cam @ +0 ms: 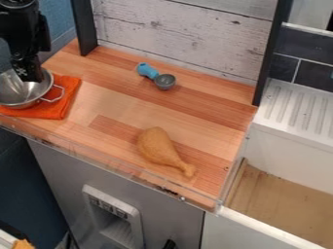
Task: Move the blue object to the edge of the table
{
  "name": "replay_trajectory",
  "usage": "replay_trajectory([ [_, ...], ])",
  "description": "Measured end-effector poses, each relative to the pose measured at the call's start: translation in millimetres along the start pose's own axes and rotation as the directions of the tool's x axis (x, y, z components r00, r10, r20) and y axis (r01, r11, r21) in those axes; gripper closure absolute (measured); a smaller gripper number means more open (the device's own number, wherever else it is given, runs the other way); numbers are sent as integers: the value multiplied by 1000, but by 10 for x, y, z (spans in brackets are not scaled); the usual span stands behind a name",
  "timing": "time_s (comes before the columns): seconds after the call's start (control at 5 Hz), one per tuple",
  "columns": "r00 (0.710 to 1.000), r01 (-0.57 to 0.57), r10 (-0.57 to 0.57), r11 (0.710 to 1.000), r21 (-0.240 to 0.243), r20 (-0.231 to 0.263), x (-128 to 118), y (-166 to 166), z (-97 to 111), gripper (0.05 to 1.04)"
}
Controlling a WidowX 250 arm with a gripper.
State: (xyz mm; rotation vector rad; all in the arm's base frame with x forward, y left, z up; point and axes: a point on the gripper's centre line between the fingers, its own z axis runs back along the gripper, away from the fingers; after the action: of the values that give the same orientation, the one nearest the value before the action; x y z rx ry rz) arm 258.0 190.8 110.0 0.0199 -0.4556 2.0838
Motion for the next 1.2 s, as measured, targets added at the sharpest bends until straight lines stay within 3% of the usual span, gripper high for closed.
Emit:
replay_trajectory([
  [0.2,1000,8,-8,1000,30,-3,-25,39,-86,82],
  [0.8,970,233,-232,972,4,-76,-763,-310,-260,82],
  [1.2,944,314,-314,949,-13,-104,-1224,-525,-432,82],
])
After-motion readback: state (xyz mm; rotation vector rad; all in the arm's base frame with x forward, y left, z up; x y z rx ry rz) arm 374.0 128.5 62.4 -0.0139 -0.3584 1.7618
